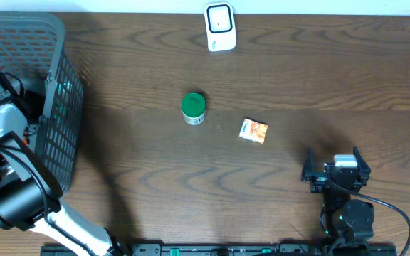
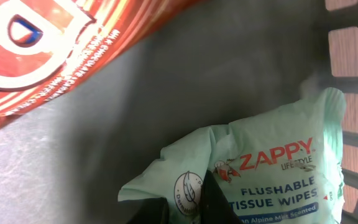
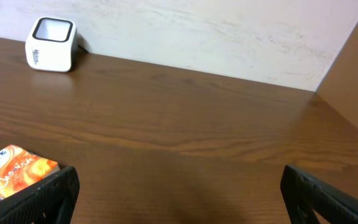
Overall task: Scan the item barcode
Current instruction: 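Grasp the mint-green ZAPPY wipes pack in the basket with the left gripper, then carry the wipes pack toward the scanner and hold it near the jar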
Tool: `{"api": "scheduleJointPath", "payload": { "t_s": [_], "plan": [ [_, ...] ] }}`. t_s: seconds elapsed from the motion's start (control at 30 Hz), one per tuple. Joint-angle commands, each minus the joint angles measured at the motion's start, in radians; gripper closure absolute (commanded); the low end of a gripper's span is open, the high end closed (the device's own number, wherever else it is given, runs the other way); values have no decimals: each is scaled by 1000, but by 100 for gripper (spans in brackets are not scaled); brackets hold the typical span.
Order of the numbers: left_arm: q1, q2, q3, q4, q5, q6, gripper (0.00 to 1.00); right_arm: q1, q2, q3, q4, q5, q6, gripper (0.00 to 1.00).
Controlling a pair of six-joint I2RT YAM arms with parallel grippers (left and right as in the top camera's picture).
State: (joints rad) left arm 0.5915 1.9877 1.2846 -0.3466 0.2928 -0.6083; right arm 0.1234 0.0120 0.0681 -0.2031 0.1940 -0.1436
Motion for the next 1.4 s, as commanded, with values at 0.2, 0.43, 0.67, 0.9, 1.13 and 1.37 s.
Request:
{"api": "scheduleJointPath", "payload": {
  "t_s": [0.2,0.43,0.67,0.9,1.13,1.37],
  "plan": [
    [51,6,-69,-179,-5,64,93,9,-5,-4,2,-1,-11,1],
    [198,-345,-41,-282,-4,63,93,9,-5,-4,2,-1,-11,1],
    [267,-756,-41,-325,96,21,93,9,-5,-4,2,-1,-11,1],
    [134,-1086,-41,-284,220,1,93,9,-5,-4,2,-1,-11,1],
    [-133,-1173,-42,-315,212,49,93,9,-5,-4,2,-1,-11,1],
    [-455,-1101,-43,-478,-165,103,93,9,-5,-4,2,-1,-11,1]
  ]
}}
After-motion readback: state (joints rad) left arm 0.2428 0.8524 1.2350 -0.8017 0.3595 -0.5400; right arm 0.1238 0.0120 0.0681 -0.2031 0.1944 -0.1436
